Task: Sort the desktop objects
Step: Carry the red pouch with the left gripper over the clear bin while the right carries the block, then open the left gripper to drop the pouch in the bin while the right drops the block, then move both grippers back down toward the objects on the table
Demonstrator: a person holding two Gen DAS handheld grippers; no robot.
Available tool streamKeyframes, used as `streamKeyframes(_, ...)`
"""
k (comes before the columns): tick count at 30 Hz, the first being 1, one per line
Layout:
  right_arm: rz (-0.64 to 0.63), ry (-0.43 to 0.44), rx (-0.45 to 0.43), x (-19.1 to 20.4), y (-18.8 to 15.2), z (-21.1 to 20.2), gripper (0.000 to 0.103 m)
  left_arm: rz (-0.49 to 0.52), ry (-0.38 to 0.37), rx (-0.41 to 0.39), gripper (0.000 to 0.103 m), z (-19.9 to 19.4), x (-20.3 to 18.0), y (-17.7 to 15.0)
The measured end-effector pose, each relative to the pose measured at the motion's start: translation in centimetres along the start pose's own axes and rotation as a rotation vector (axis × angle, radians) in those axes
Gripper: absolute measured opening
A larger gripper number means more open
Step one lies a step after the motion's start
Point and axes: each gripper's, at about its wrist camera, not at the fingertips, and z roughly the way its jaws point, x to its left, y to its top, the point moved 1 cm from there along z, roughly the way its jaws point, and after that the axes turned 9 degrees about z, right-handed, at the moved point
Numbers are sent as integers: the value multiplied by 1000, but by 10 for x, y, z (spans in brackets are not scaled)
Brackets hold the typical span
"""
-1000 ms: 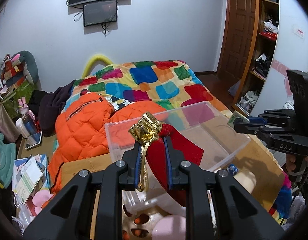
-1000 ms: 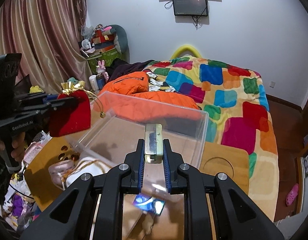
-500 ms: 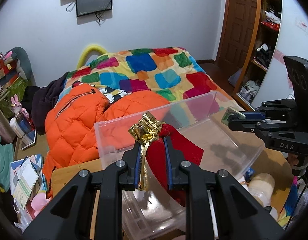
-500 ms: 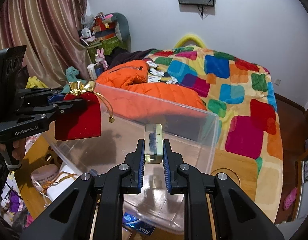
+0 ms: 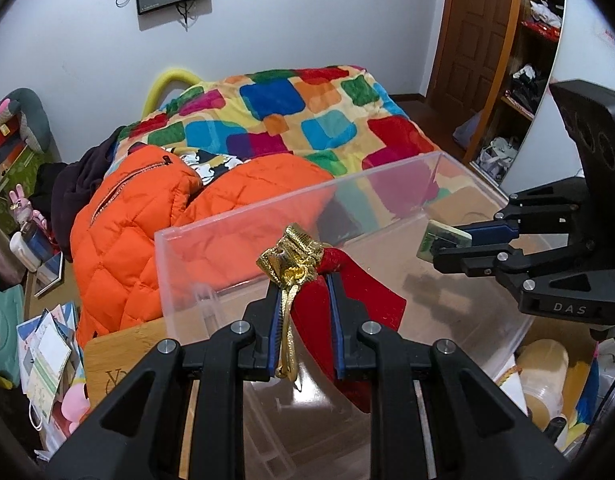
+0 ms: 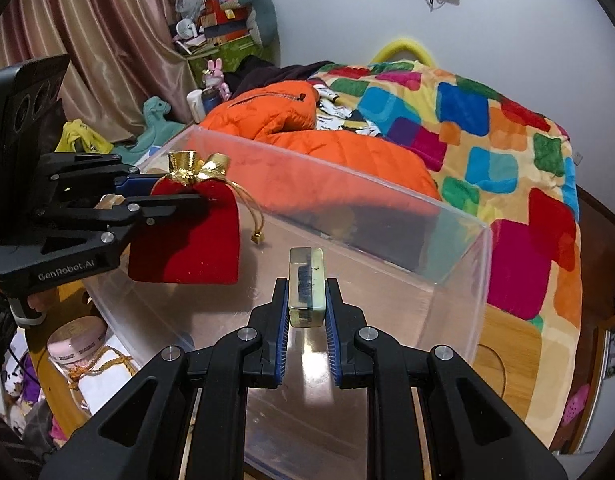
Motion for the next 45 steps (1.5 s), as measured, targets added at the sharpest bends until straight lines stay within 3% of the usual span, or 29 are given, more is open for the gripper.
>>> streamKeyframes(12,-34,-12,65,6,-2,17,15,43,6,42,20,12,-11,-2)
streamKeyframes(20,-33,-16,54,8,1,14,15,46,17,64,22,15,-12,-1)
streamKeyframes(23,-37,-22,52,10,-1,11,15,56,19,66,30,13,-15,-1)
streamKeyframes(27,-44,-33,42,12,-2,5,15,90,62,41,57,7,-23,-1)
streamKeyframes(33,-39,-43,12,12,-3,-13,18,85,76,29,60,-4,-21,0)
streamKeyframes(37,-32,-53,-20,13,-4,-28,28,77,89,17,64,-15,-20,0)
streamKeyframes(42,-16,-61,-54,14,-6,-48,33,86,109,-5,66,-34,-24,0)
streamKeyframes(45,-9,-74,-76,16,-9,-60,44,74,121,-23,73,-46,-25,-1)
